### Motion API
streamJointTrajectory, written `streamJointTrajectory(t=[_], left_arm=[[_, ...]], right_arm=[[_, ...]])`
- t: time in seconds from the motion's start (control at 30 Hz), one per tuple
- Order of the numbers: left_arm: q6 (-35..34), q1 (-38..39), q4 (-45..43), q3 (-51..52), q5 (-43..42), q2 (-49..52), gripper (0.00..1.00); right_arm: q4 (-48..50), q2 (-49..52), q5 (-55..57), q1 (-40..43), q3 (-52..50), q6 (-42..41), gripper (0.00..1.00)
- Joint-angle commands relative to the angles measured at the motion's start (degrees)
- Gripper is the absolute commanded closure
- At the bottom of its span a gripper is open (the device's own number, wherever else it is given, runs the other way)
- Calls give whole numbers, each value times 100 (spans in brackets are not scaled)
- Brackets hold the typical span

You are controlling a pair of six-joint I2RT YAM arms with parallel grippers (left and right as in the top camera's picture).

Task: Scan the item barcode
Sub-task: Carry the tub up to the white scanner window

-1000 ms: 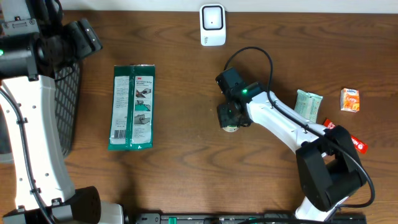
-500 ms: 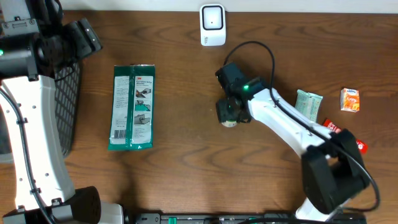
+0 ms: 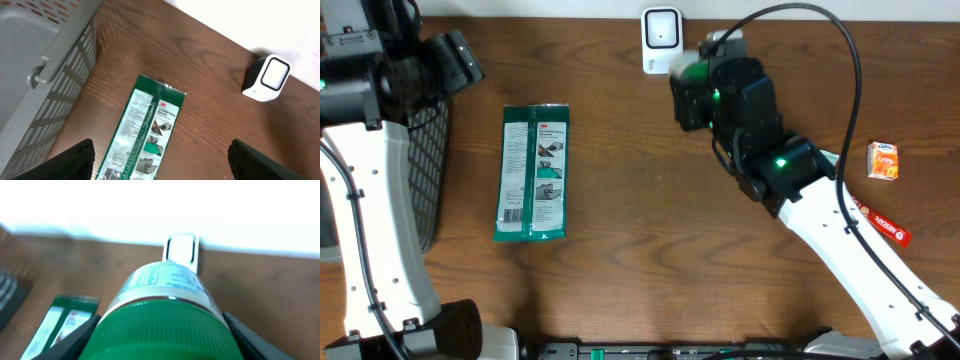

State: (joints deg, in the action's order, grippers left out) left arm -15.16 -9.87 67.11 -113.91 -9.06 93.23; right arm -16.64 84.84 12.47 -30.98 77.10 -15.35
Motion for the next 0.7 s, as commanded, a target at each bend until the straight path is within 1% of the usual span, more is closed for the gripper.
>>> streamJointTrajectory(t=[0.0, 0.07, 0.17, 0.37, 0.47, 0.67], left_arm=[[48, -20, 15, -31, -35, 15, 15], [48, -20, 15, -31, -35, 15, 15], [48, -20, 17, -31, -35, 15, 15], [48, -20, 15, -31, -35, 15, 15], [48, -20, 15, -31, -35, 15, 15], [48, -20, 15, -31, -35, 15, 15]], right_arm=[[664, 205, 529, 28, 74, 931, 99], [1207, 400, 529, 28, 74, 1198, 99], [2046, 807, 529, 33, 74, 1292, 99], [2903, 1587, 326, 170, 114, 1281, 99], [2830, 1963, 48, 280, 503, 1261, 99], [1764, 2752, -249, 546, 2100, 1263, 99]])
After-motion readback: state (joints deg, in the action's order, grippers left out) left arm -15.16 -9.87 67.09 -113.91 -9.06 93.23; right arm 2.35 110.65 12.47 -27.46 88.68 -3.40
